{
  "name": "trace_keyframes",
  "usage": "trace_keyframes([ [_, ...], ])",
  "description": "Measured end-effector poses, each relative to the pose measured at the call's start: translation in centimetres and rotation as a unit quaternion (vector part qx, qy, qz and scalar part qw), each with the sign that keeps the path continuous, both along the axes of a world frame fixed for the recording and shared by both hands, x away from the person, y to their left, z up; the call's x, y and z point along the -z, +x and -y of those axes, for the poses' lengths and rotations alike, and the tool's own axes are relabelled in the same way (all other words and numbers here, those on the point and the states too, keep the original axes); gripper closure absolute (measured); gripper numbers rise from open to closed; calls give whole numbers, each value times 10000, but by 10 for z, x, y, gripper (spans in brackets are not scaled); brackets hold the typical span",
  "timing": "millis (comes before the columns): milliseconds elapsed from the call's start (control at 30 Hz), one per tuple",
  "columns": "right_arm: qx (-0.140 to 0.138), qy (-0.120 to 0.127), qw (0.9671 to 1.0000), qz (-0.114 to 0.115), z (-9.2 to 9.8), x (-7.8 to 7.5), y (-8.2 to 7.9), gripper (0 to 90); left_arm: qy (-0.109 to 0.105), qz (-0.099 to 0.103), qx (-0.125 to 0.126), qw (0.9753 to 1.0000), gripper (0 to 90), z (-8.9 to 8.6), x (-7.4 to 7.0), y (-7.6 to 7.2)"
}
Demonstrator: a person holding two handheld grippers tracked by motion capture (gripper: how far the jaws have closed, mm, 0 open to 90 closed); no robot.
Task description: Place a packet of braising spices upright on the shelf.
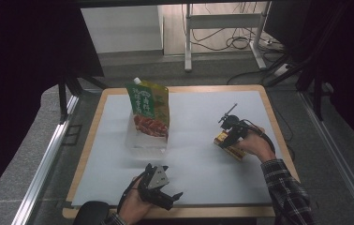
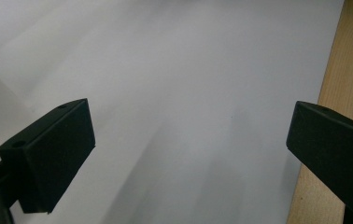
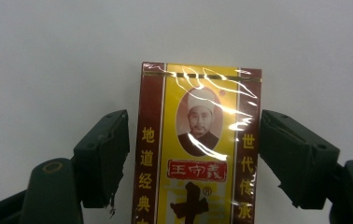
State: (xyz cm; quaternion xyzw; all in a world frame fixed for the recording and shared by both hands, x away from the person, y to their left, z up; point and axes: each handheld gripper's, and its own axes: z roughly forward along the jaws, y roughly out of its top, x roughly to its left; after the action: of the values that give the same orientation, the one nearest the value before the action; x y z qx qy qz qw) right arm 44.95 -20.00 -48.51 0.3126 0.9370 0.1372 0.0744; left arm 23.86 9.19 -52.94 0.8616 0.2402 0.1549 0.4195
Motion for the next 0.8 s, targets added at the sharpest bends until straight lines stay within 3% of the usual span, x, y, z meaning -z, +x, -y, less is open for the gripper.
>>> trace_keyframes([
  [167, 12, -143, 9999, -60, -3, 5, 4, 297, -2, -5, 6, 10000, 10, 0, 0, 0],
  [533, 112, -58, 9999, -78, -2, 4, 2, 325, 4, 5, 5, 10000, 10, 1, 0, 0],
  [800, 203, 457, 9987, 112, 6, -17, -6, 325, -7, 15, -1, 10000, 10, 1, 0, 0],
])
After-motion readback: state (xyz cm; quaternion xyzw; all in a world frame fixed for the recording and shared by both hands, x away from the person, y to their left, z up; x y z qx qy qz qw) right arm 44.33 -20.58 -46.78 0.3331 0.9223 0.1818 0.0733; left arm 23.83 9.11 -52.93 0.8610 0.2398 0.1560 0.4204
